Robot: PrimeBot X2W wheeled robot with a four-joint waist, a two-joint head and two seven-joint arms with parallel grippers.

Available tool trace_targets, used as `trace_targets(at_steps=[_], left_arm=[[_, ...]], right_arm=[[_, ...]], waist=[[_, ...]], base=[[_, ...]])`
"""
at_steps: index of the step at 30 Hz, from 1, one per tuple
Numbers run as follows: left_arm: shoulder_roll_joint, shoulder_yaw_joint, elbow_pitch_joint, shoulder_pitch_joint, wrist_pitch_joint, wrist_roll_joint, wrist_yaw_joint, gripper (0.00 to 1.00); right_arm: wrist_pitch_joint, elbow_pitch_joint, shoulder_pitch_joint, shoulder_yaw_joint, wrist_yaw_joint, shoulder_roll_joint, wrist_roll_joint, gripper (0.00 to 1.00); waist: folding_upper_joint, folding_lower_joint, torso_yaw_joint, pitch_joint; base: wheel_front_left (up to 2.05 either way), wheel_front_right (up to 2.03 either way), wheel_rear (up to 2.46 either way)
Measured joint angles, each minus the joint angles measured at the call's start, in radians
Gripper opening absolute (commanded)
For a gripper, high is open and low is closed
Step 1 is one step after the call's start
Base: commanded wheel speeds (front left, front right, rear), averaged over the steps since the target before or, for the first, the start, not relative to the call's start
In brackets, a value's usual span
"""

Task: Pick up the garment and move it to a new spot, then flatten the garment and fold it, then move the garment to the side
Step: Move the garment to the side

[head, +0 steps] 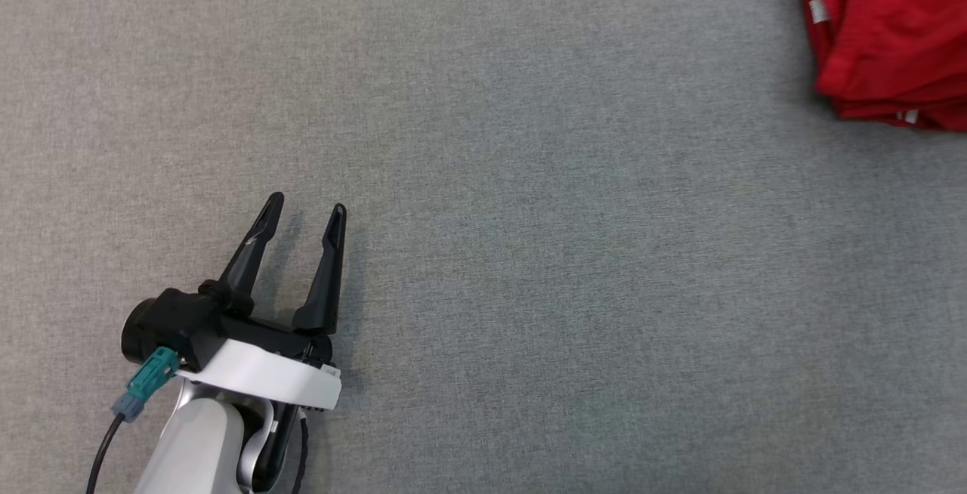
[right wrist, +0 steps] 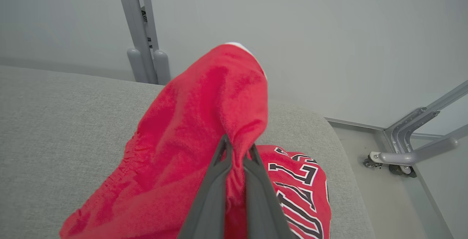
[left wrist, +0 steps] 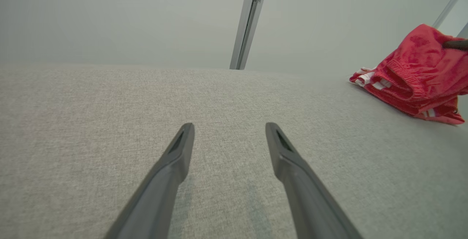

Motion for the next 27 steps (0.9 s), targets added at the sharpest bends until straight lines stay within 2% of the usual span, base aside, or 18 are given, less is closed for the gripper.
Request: trace_targets(at_steps=[4,8,9,10,11,18,22,27], left_arm=[[0.007,-0.006,-0.002,-0.005,0.000,-0.002,0.000,1.00],[0.010,-0.016,-0.006,-0.027,0.000,-0.005,0.000,1.00],[0.011,-0.018,-0.007,-0.028,0.000,-0.005,0.000,1.00],[0.011,-0.020,-0.007,-0.029,0.000,-0.007,0.000,1.00],[0.012,-0.019,-0.007,-0.029,0.000,-0.008,0.000,1.00],[0.009,-0.004,0.003,-0.030,0.000,-0.011,0.000,1.00],[0.001,0.008,0.007,-0.017,0.000,-0.011,0.000,1.00],[-0.003,0.039,0.010,0.022,0.000,-0.011,0.006,1.00]], right_arm=[[-0.026,0.097,-0.052,0.020,0.000,-0.011,-0.099,0.00],[-0.061,0.270,-0.086,0.009,0.000,0.043,-0.207,0.00],[-0.073,0.314,-0.095,0.002,0.000,0.060,-0.233,0.07],[-0.096,0.360,-0.104,-0.013,0.000,0.077,-0.251,0.50],[-0.118,0.389,-0.113,-0.024,0.000,0.089,-0.270,1.00],[-0.197,0.428,-0.114,-0.108,0.000,0.130,-0.412,1.00],[-0.213,0.432,-0.095,-0.172,0.000,0.132,-0.502,1.00],[-0.279,0.431,-0.094,-0.249,0.000,0.181,-0.578,1.00]], waist=[[0.0000,0.0000,0.011,0.020],[0.0000,0.0000,0.025,0.038],[0.0000,0.0000,0.029,0.041],[-0.0001,0.0000,0.033,0.044],[0.0000,0.0000,0.038,0.047],[0.0000,0.0000,0.049,0.017],[0.0000,0.0000,0.039,-0.030],[0.0000,0.0000,0.018,-0.109]], base=[[0.00,0.00,0.00],[0.00,0.00,0.00],[0.00,0.00,0.00],[0.00,0.00,0.00],[0.00,0.00,0.00],[0.00,0.00,0.00],[0.00,0.00,0.00],[0.00,0.00,0.00]])
